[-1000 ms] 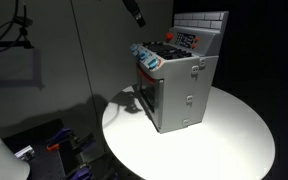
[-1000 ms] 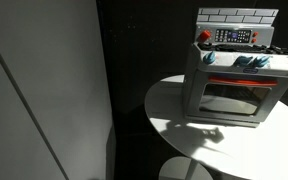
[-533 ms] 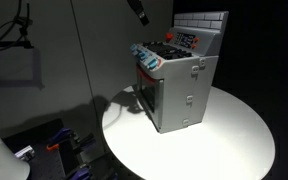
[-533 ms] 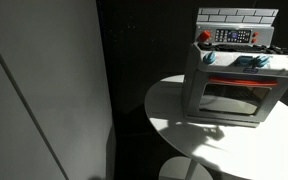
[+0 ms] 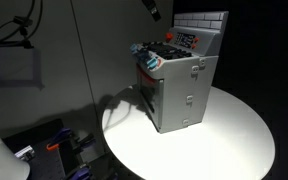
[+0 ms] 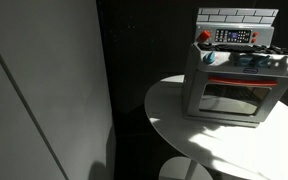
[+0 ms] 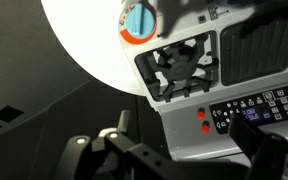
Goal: Push the top right button on the toy stove
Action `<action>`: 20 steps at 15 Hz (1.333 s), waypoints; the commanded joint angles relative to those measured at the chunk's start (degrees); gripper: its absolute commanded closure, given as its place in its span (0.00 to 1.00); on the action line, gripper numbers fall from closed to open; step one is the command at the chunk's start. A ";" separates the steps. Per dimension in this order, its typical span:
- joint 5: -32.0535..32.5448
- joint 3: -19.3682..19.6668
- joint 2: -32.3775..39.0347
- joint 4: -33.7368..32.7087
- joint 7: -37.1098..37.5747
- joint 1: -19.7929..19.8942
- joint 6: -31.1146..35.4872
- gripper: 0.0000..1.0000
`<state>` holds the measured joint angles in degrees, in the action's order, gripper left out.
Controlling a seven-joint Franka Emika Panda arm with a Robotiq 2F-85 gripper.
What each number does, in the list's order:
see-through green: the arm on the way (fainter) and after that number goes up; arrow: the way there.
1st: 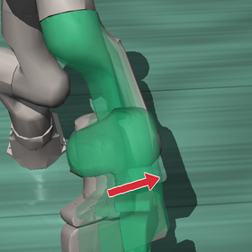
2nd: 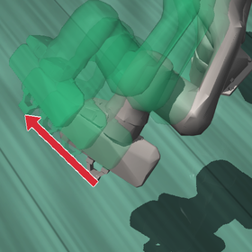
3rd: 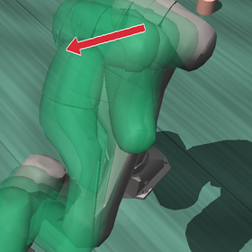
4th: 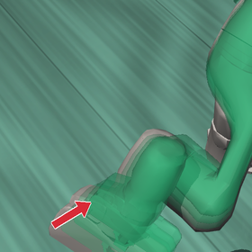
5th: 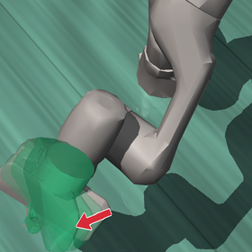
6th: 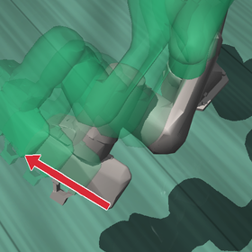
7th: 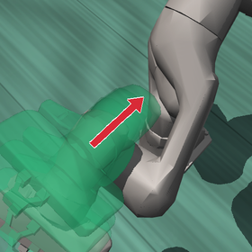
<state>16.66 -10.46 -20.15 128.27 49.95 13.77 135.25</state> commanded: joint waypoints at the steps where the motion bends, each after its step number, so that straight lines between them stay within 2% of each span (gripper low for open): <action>1: 2.78 1.35 4.87 -4.80 3.11 -0.37 -0.19 0.00; 7: 6.03 4.00 11.46 -9.52 5.91 -1.79 0.02 0.00; 13: 5.73 7.06 16.66 -13.73 5.66 -4.58 0.02 0.00; 20: 4.71 9.35 17.15 -13.22 4.44 -6.96 -0.03 0.00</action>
<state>21.37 -2.78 -3.01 115.19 54.50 8.49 135.39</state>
